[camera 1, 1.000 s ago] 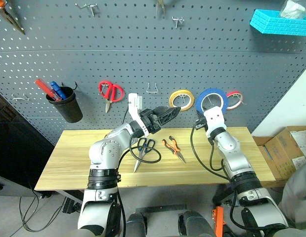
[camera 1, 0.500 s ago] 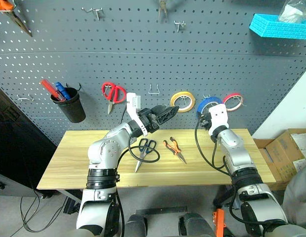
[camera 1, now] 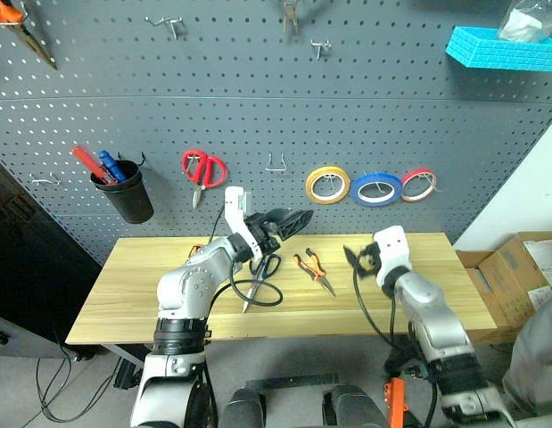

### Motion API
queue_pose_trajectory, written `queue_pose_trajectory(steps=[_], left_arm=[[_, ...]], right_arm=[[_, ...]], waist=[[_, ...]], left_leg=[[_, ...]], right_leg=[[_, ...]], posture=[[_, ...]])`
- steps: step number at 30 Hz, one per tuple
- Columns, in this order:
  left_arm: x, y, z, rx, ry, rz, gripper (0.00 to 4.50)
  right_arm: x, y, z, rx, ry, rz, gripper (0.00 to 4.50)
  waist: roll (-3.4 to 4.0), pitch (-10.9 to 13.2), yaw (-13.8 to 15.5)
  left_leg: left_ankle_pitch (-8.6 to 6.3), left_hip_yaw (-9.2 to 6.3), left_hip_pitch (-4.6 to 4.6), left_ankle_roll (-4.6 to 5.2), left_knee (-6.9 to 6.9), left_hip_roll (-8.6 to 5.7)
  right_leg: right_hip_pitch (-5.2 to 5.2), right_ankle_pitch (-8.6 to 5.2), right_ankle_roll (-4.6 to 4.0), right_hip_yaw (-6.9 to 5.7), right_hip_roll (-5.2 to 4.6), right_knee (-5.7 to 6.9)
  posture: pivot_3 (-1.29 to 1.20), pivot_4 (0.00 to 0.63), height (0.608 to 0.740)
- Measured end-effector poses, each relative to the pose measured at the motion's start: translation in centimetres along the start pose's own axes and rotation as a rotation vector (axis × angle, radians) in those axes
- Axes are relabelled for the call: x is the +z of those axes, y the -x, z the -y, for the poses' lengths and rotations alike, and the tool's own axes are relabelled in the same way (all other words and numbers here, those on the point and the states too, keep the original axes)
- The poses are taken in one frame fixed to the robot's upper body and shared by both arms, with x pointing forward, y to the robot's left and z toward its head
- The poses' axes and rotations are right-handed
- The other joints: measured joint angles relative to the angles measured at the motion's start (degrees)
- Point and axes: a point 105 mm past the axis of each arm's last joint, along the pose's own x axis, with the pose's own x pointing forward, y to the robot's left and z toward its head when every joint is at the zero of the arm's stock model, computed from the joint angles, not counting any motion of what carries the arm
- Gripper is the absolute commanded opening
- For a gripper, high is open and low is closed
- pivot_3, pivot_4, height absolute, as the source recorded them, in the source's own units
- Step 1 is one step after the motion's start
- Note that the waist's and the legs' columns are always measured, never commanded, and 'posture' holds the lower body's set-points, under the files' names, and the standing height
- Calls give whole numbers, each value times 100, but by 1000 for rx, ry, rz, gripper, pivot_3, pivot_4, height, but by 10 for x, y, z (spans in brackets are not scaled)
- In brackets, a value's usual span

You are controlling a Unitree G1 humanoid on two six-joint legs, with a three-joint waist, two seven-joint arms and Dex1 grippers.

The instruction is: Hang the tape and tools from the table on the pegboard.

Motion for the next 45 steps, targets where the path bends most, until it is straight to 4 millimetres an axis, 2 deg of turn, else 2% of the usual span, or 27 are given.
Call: queue_pose_trajectory(steps=[3,5,9,12,16,21,26,31,36,42,45], left_arm=[[-26,15,-13,102,16,-46,4500],[-43,24,-20,172,31,-77,4500],[-61,41,-26,282,30,-108,4500],[-76,50,-27,340,51,-142,4500],[-76,50,-21,346,51,-145,4500],[-85,40,-6,296,93,-165,4500],[-90,32,5,259,108,-171,4500],[-88,29,5,252,108,-168,4500],[-86,27,5,249,104,-164,4500],[-87,31,5,254,104,-163,4500],[-88,33,5,259,106,-164,4500]], right_arm=[[-6,-4,-11,60,-9,-103,4466],[2,-12,-18,99,-3,-142,4466],[14,-34,-33,199,35,-213,4466],[6,-42,-40,270,31,-304,4466],[-12,-45,-43,310,26,-404,4466],[-25,-50,-27,266,30,-481,4466],[-22,-58,-10,204,48,-480,4466],[-10,-65,2,167,51,-458,4466],[-12,-69,-1,162,16,-471,4466],[-6,-77,-22,211,-1,-473,4466],[-5,-79,-20,205,7,-473,4466]], waist=[[3,5,10],[7,8,21],[12,108,64],[8,213,170],[18,365,362],[5,487,380],[0,616,367],[-1,728,335],[-5,759,338],[-3,775,338],[-7,784,341]], left_leg=[[-1,-2,2,-1,1,0],[-2,-2,0,-3,1,0],[-23,-7,1,-35,2,0],[-12,-7,-6,-18,1,-1],[-1,-6,-42,-1,0,-2],[-4,5,-115,8,-4,-5],[-5,2,-110,10,-27,3],[-5,2,-110,10,-26,4],[-5,3,-112,9,-31,3],[-6,2,-112,9,-32,5],[-6,1,-112,9,-32,5]], right_leg=[[-1,2,-4,0,-2,-2],[-3,3,-7,-1,-4,-4],[-2,3,-8,-9,-14,-8],[-6,3,-8,-12,-18,-7],[-29,-3,-12,-18,-19,-11],[-97,-12,-11,-13,-20,-4],[-104,-31,-17,-19,-13,3],[-104,-32,-18,-18,-12,1],[-105,-33,-15,-19,-13,-3],[-107,-35,-17,-20,-13,-3],[-107,-35,-17,-20,-14,-6]], posture=[[70,88,740],[102,124,740],[160,160,740],[181,180,740],[214,226,740],[212,249,740],[193,269,740],[192,267,740],[197,272,740],[219,275,740],[224,278,740]])
